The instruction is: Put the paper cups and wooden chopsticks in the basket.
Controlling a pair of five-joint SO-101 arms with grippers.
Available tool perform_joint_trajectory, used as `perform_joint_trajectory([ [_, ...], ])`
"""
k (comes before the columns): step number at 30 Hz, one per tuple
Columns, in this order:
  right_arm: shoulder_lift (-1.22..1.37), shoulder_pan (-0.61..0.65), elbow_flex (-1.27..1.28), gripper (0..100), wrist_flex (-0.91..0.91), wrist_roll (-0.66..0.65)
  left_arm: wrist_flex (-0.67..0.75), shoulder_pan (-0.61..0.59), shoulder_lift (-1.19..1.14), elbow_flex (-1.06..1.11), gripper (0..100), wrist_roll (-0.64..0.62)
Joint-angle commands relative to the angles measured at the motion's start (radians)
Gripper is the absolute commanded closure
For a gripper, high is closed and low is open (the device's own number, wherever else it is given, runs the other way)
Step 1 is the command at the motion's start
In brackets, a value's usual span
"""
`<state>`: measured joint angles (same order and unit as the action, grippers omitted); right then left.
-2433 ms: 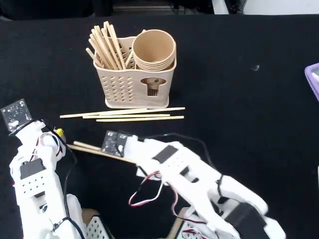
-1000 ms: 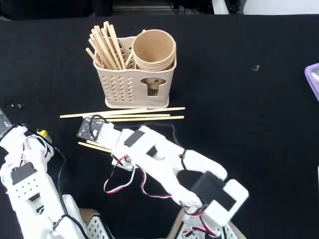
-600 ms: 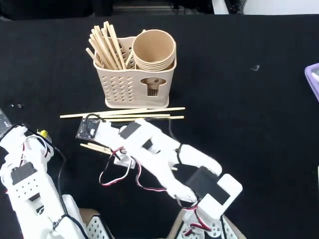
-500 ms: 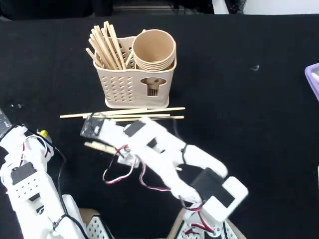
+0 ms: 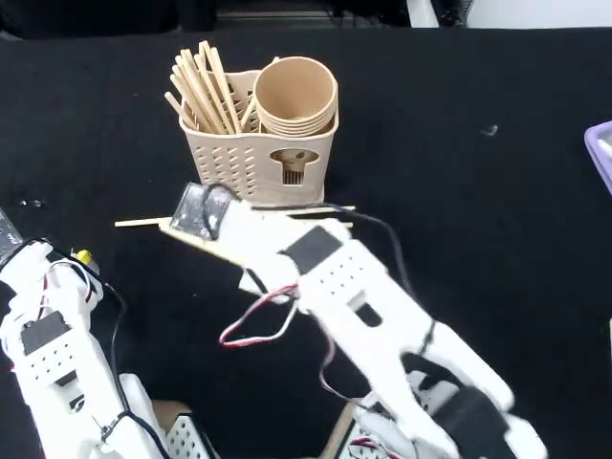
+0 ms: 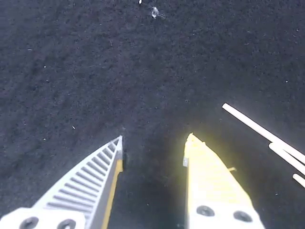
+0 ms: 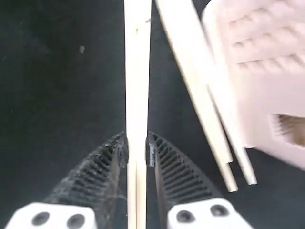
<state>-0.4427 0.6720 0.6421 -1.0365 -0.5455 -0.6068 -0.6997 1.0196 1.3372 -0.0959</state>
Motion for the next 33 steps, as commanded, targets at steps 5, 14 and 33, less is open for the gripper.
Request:
perform_joint_trajectory([
  [5, -0.263, -0.017, -0.208, 98.8, 0.006, 0.11, 0.018, -0.005, 0.009, -0.007, 79, -0.011],
  [14, -0.285, -0.018, -0.275, 98.7, 0.439, 0.377, 0.015, -0.002, 0.009, -0.004, 79, -0.011],
  [33, 0.229, -0.155, -0.305, 98.8, 1.283, 0.42, 0.014, -0.001, 0.008, -0.002, 79, -0.011],
])
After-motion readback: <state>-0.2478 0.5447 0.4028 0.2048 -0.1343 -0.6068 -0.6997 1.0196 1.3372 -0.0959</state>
